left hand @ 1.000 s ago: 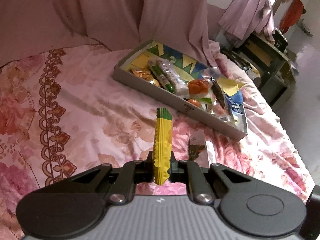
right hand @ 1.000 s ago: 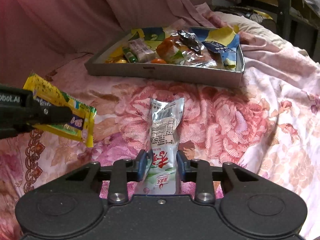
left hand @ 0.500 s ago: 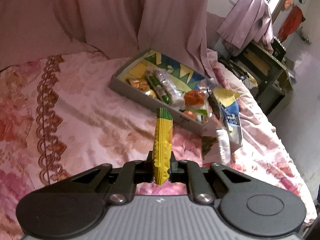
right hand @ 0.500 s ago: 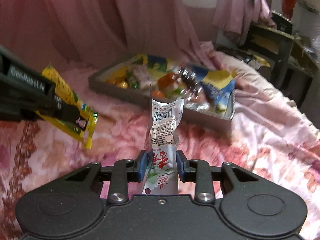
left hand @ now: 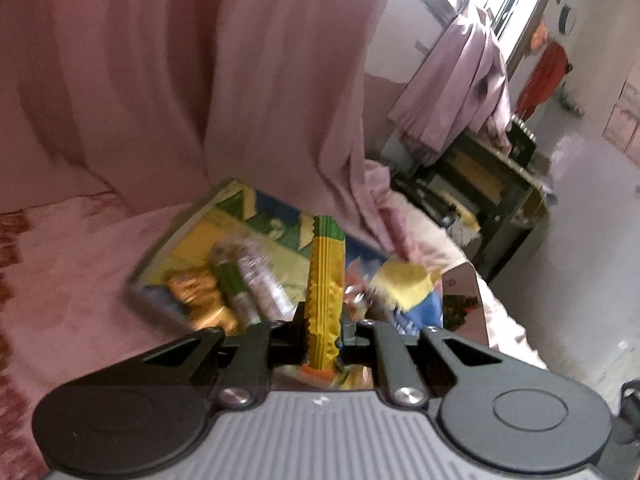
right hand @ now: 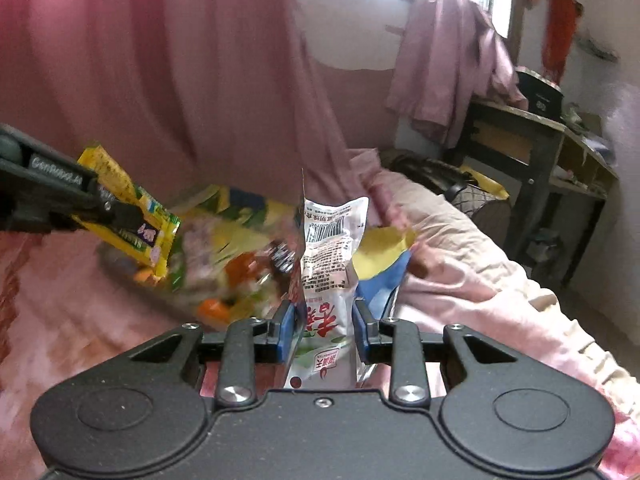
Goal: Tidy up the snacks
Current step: 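Carry the white pouch and yellow corn stick over the tray box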
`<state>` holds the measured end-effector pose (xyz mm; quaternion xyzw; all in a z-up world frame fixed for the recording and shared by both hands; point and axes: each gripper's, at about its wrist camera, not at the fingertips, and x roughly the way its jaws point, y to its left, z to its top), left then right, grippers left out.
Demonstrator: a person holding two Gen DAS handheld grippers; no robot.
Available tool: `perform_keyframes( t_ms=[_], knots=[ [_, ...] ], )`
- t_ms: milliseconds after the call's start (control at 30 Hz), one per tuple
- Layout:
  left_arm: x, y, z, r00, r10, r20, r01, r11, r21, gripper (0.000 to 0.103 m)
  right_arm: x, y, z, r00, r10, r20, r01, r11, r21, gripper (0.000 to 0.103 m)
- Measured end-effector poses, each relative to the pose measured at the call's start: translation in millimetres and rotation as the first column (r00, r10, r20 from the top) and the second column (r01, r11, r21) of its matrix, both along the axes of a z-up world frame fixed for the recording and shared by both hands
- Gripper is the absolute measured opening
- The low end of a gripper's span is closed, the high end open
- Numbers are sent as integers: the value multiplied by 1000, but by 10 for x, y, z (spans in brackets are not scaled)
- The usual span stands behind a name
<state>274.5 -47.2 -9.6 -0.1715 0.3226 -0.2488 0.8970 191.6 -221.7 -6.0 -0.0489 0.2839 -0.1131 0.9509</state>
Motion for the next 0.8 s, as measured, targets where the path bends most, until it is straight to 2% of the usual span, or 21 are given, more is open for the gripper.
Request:
perform_keyframes(
  t_ms=[133, 300, 433, 567, 800],
  knots=[
    [327, -99, -199, 998, -34, -44, 31, 996, -82, 13, 276, -221, -98, 998, -55, 31, 52, 996, 74, 33],
    [630, -145, -480, 994, -63, -85, 49, 987, -155, 13, 591, -317, -249, 995, -89, 34, 85, 991, 105, 33],
    [747, -147, -665, 989, -62, -131, 40, 986, -159, 13, 731, -341, -342, 995, -100, 25, 97, 989, 112, 33],
    [823, -93, -725, 986, -67, -152, 37, 980, -198, 13, 864, -371, -403, 993, -114, 15, 112, 987, 114, 33],
    [899, -76, -774, 985, -33, -172, 6, 988, -156, 16, 913, -353, -490, 994, -110, -7, 110, 989, 102, 35]
  ],
)
